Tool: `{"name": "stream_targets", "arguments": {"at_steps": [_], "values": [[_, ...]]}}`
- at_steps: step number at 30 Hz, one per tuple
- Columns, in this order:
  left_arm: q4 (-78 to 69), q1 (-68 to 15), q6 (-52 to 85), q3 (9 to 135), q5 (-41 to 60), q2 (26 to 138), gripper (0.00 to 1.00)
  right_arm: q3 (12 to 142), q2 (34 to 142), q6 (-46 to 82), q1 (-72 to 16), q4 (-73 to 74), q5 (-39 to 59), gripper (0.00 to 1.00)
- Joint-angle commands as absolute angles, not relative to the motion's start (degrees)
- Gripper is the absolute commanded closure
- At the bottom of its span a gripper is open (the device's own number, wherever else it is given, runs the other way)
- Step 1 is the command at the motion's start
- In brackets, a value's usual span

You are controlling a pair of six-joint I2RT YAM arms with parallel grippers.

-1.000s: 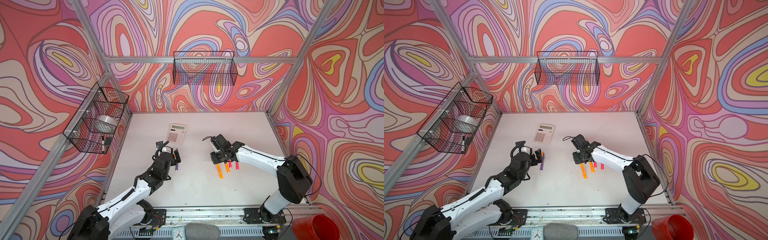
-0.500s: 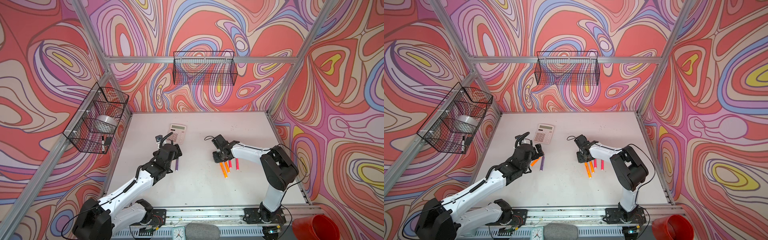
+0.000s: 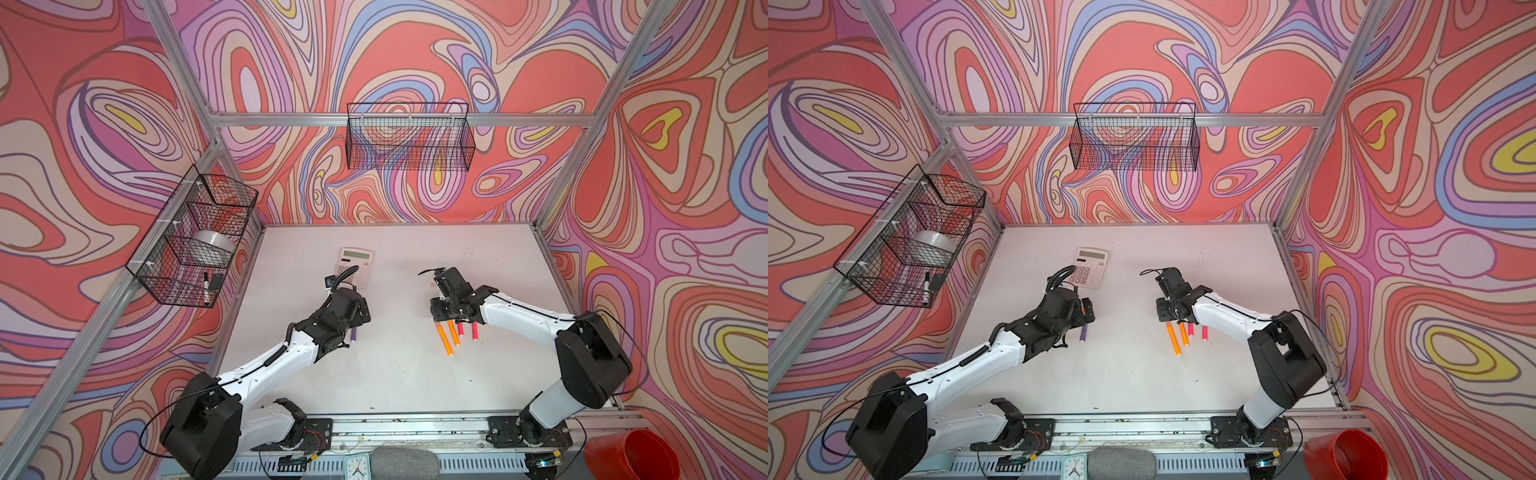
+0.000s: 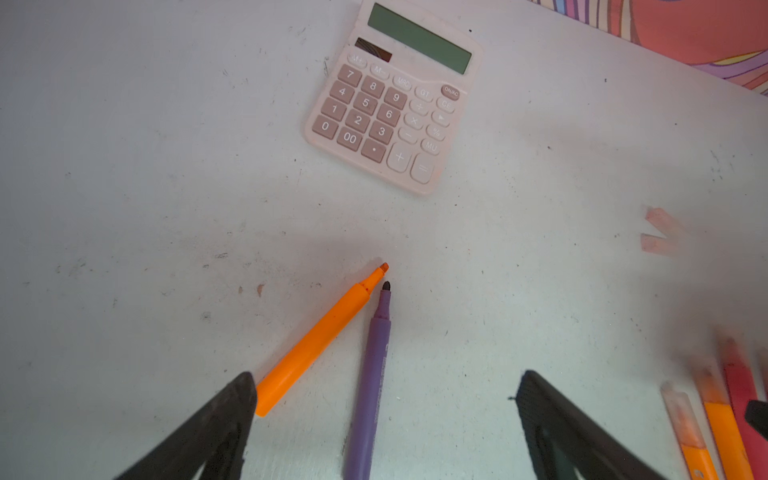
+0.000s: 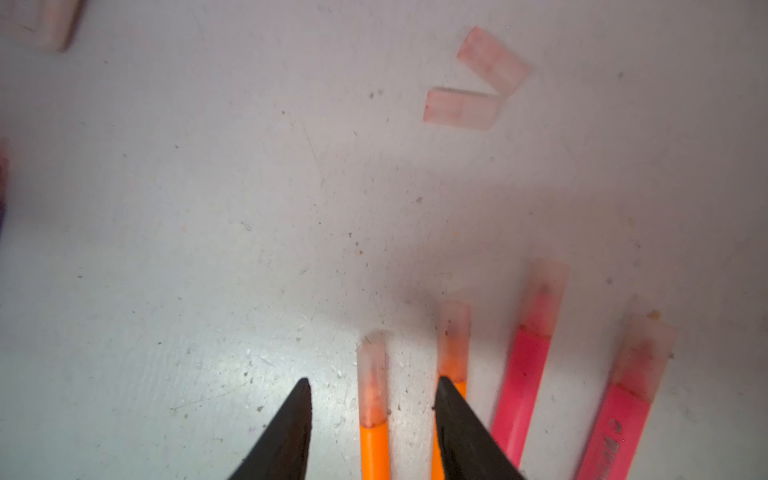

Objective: Insert the pens into the pen caps
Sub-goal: 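Lower the left gripper over the purple marker and close on it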

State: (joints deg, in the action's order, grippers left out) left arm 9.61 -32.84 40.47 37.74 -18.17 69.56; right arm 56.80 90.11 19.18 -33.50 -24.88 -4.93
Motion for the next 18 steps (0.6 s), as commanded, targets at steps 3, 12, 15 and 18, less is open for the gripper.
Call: {"name": "stream_targets", "arguments": {"at_steps": [3,12,15,18], "values": [[9.7,-32.9,40.5,37.3,-14.1,74.5,0.23,52.8,85.0,20.0,-33.7,-20.0,-5.2,0.52],[18.3,-34.5,45.4,45.9,-14.9,91.6,0.27,50.8,81.9,19.7,-33.7,-18.5,-7.1,0.51],[19.3,-34.5,45.6,47.4,-14.9,93.6,0.31,50.9,82.3,19.6,-33.7,-18.6,-6.7,0.51],[18.2,-34.6,45.5,46.1,-14.9,92.2,0.39,51.1,81.9,19.5,-33.6,-18.8,-6.2,0.51]]}}
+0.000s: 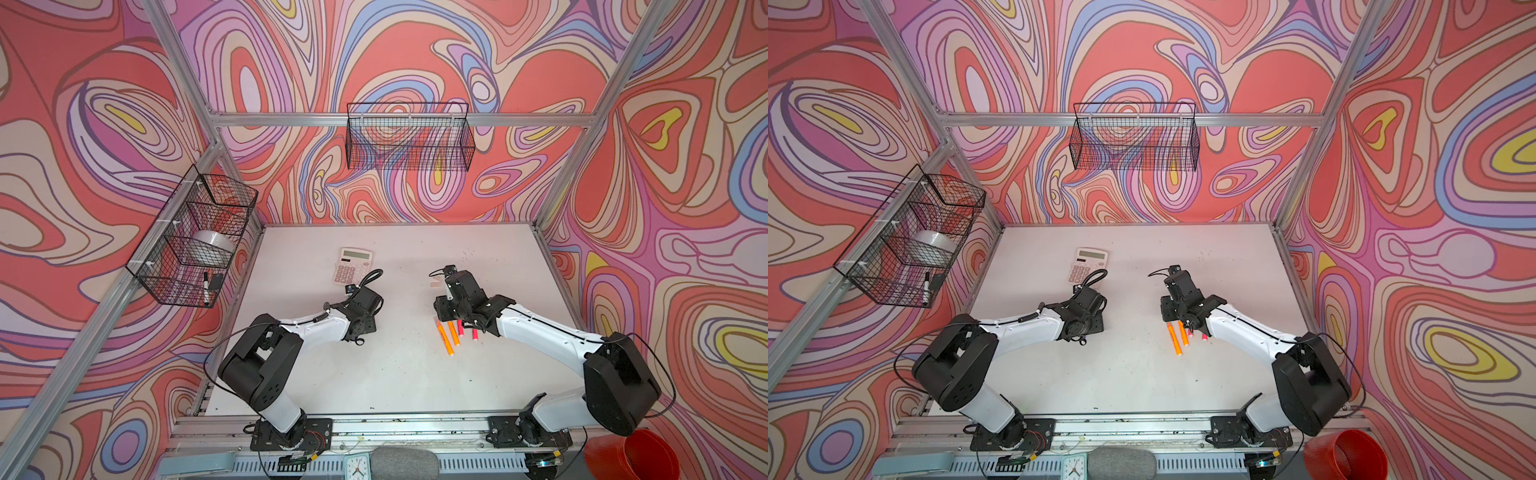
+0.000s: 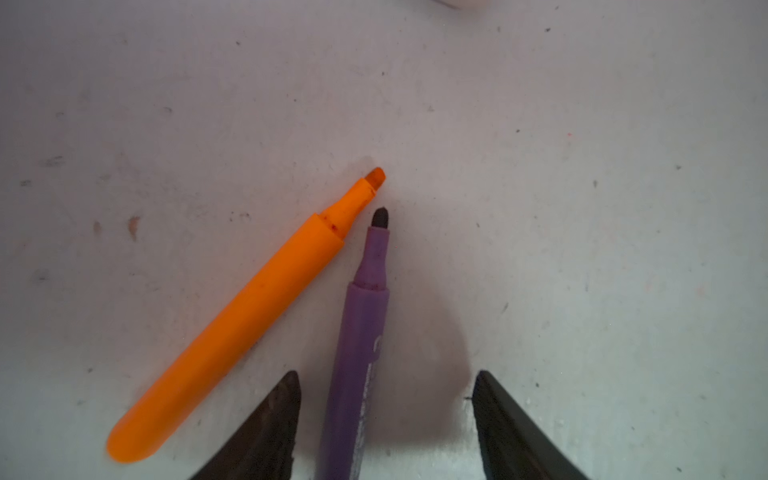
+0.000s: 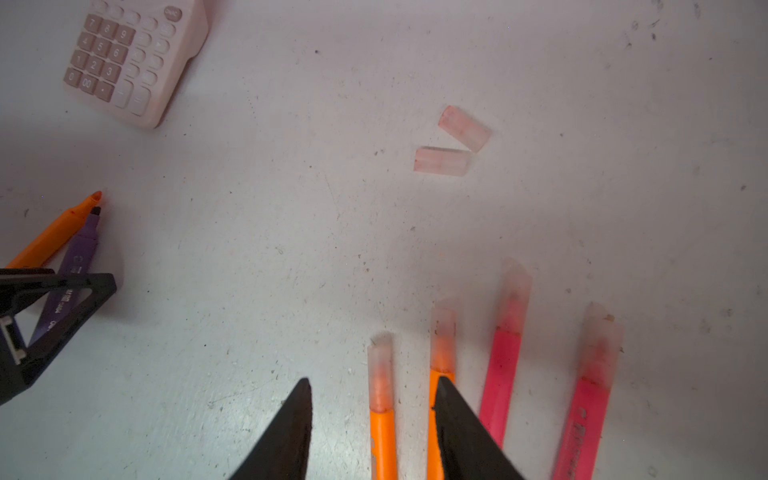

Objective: Insert the pens into the pen caps
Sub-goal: 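Lower the left gripper over the purple marker and close on it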

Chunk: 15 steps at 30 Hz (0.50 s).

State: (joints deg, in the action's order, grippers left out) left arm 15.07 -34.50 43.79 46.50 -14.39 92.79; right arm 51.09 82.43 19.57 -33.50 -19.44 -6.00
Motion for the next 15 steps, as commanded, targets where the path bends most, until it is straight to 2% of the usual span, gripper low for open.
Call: {"name": "stream_targets", "arguments": {"at_steps": [1,7,10,15], "values": [[17.9,-34.7,45.4,45.7,-14.8,91.5,0.42,51.0,81.6,19.6,-33.6,-18.7,-6.2,0.51],[21.0,-35.3,45.8,45.5,-15.4,89.6,0.48,50.4,80.3,19.4,-33.6,-19.1,-7.1,0.51],[21.0,-36.1,45.4,44.9,-15.7,89.6,0.58,50.5,79.9,19.3,-33.6,-19.4,-7.4,0.51],[23.3,-36.3,46.0,46.2,-16.5,91.9,0.59,50.4,79.0,19.2,-33.6,-19.6,-7.5,0.51]]}}
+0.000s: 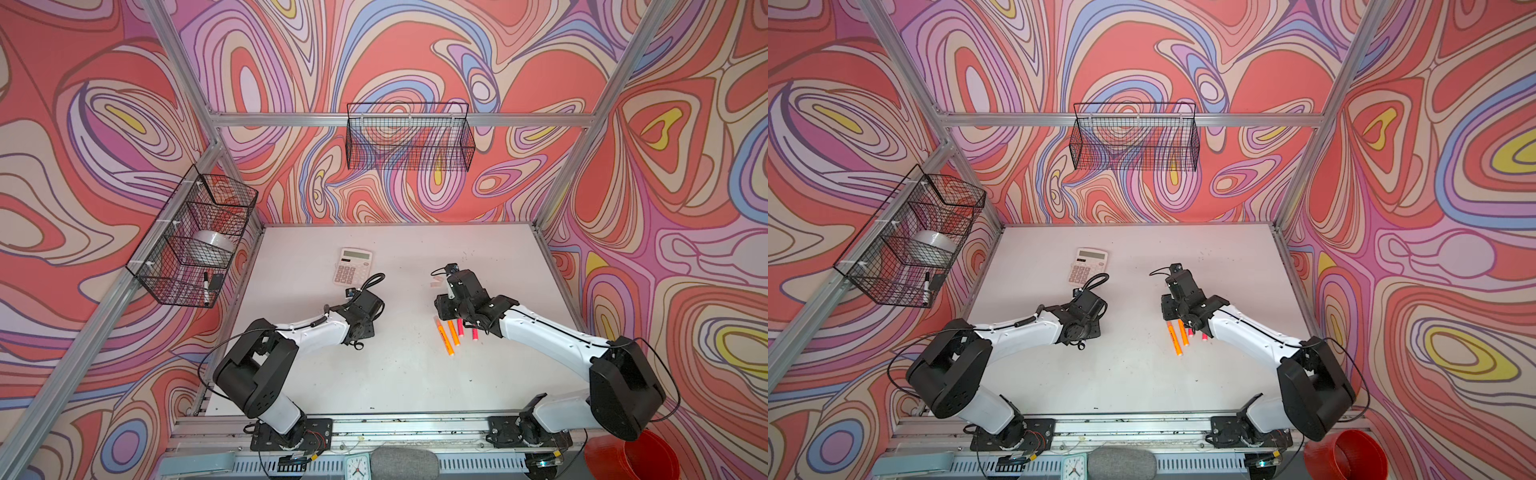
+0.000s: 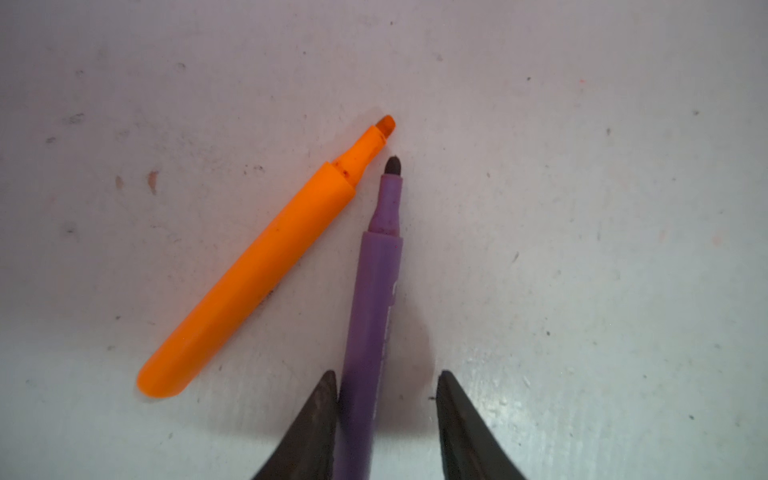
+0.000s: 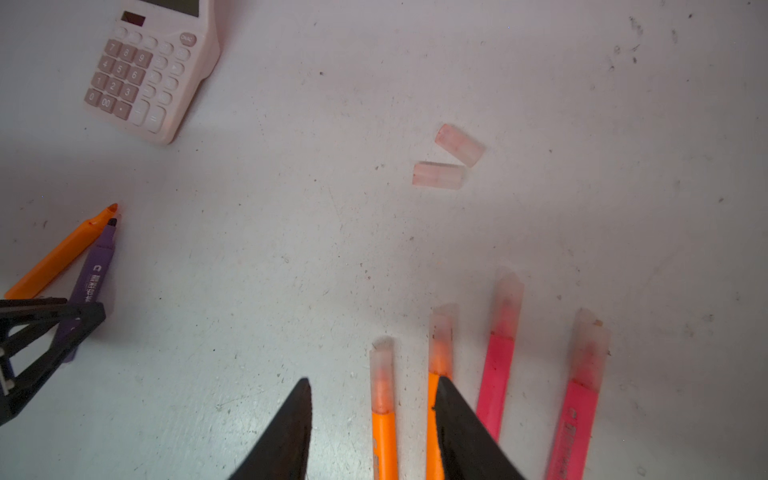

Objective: Insert the pens into the pen caps
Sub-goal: 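Lower the left gripper over the purple marker and close on it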

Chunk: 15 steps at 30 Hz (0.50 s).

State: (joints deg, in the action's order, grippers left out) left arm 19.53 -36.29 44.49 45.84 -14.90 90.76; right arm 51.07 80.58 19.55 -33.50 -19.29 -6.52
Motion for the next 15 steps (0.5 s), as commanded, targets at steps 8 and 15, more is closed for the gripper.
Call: {"name": "stream_targets", "arguments": {"at_steps": [8,15], "values": [[24.1,-36.4,46.8,47.1,-16.0,94.0,0.72,50.1,78.1,19.1,-33.6,-19.6,-7.9,0.50],[22.6,-36.4,46.6,47.0,-13.0,95.2,0.91,49.8,77.5,19.2,-33.6,-19.5,-8.1,0.50]]}}
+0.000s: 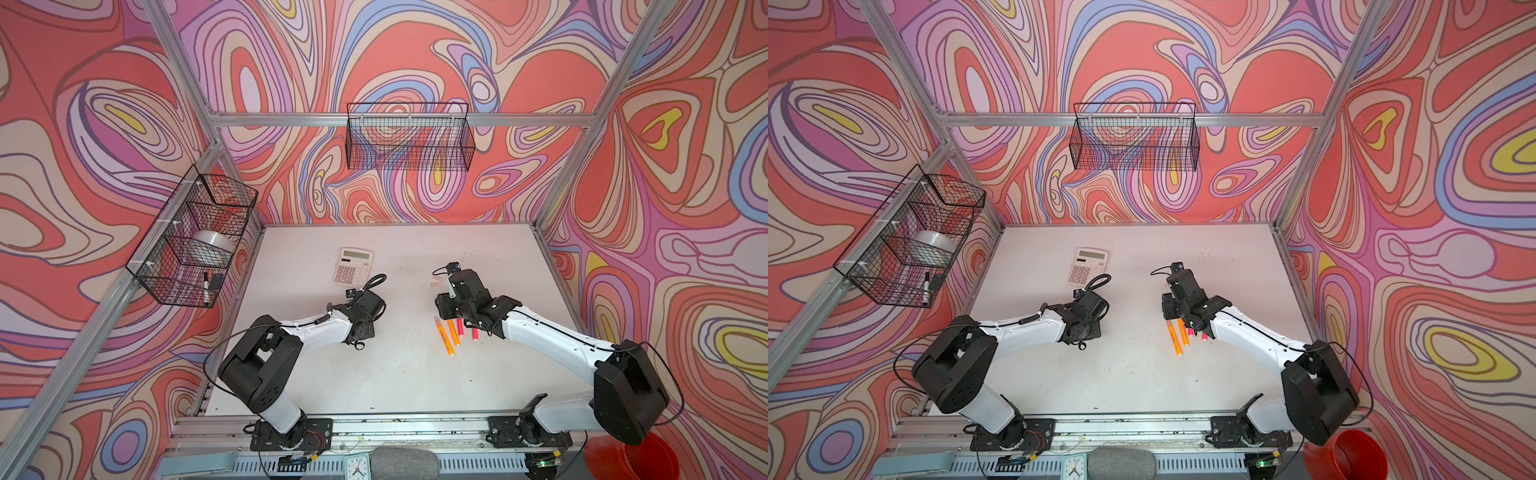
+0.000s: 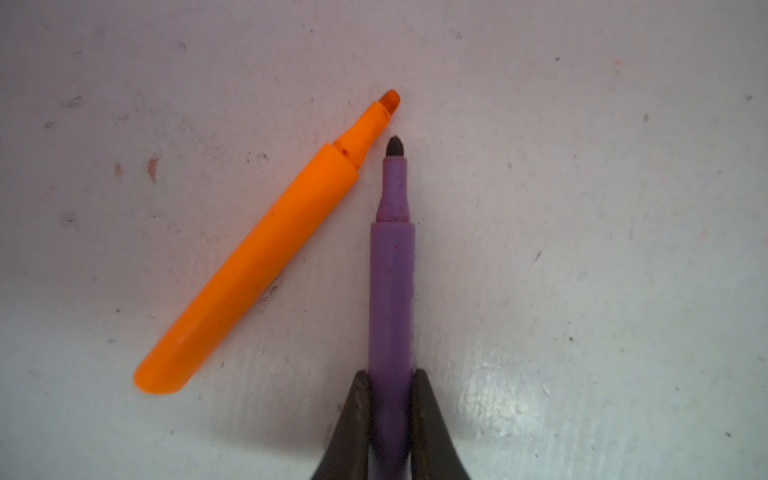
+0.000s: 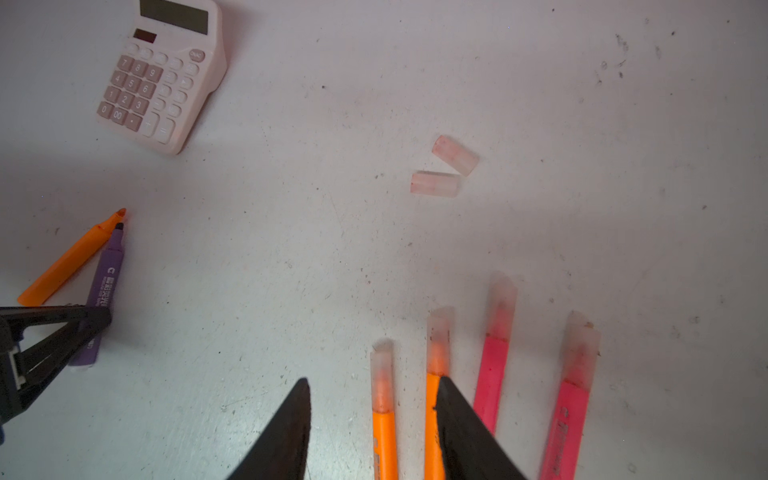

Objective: Insert the pens into the pen caps
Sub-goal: 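Lower the left gripper over the purple marker and close on it, then lift the purple marker off the table with the left gripper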

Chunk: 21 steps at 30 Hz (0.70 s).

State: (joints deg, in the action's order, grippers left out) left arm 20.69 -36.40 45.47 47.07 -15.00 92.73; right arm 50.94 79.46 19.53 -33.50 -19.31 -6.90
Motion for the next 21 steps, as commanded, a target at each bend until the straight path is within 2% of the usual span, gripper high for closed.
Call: {"name": "stream_targets", "arguments": {"at_steps": [1,3,7,15,21], "values": [[22.4,-36.4,46.6,47.0,-12.6,95.3,0.92,49.7,77.2,19.3,-33.6,-19.4,-8.3,0.50],[21.5,-36.4,46.5,46.4,-11.6,95.0,0.92,49.4,76.6,19.4,-33.7,-19.3,-8.7,0.50],[19.0,-36.4,45.4,45.4,-9.5,93.7,1.00,48.4,74.6,20.0,-33.6,-18.5,-8.8,0.50],[16.8,-36.4,40.5,46.3,-6.8,88.3,1.00,48.6,64.4,25.6,-33.7,-16.0,-4.4,0.49],[0.6,-36.5,39.6,43.1,2.8,77.9,1.00,48.6,56.8,32.8,-33.7,-4.8,-1.1,0.46]]}}
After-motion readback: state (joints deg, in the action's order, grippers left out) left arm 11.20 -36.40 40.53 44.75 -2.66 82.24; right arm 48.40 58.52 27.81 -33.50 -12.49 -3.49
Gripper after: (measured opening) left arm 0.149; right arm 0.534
